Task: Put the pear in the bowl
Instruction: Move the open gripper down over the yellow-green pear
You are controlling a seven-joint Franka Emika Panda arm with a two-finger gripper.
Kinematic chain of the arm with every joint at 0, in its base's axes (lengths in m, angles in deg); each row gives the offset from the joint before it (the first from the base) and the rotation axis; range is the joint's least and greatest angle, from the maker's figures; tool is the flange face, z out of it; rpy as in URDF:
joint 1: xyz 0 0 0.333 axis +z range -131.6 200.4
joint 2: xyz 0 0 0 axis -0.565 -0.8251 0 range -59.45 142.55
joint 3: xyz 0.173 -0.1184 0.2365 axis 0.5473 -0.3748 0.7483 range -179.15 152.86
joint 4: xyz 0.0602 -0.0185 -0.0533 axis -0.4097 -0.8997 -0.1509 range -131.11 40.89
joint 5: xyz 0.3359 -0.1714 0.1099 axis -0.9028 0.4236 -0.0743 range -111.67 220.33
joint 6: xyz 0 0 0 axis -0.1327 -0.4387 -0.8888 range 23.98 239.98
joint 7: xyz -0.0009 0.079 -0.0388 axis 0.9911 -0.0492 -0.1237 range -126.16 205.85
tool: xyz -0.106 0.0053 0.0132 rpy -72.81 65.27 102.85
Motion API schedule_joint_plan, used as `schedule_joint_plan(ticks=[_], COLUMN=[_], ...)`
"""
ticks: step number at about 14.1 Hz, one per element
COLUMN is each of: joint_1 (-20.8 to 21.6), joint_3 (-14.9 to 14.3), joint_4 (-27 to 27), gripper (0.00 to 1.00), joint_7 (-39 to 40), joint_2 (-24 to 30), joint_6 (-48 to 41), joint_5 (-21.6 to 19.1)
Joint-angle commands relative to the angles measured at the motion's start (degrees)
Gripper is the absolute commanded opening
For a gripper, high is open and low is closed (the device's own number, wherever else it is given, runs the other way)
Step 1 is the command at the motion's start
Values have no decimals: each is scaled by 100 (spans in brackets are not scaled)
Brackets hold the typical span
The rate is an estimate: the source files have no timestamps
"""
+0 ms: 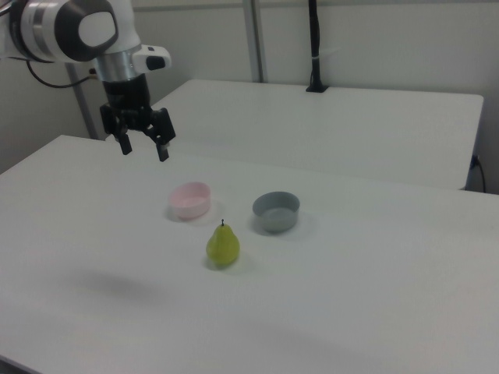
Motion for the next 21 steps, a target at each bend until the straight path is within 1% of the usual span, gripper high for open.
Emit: schedule_joint_plan(ticks=[1, 4, 7, 9, 13, 17, 21], joint_1=[-378, -694, -976, -1056, -1056, -1030, -977], joint_3=[9, 9, 9, 9, 9, 9, 9], joint_4=[68, 102, 85, -2, -310, -556, -846], gripper=[100, 100, 100, 100, 100, 100, 100], joint_7=[713, 942, 1670, 1927, 1963, 1963, 1954], joint_2=[-93, -234, -480, -620, -1015, -1341, -1543], joint_6=[61, 377, 535, 667, 1422, 1836, 2266], joint_5=[-50, -59, -59, -59, 46, 196, 196])
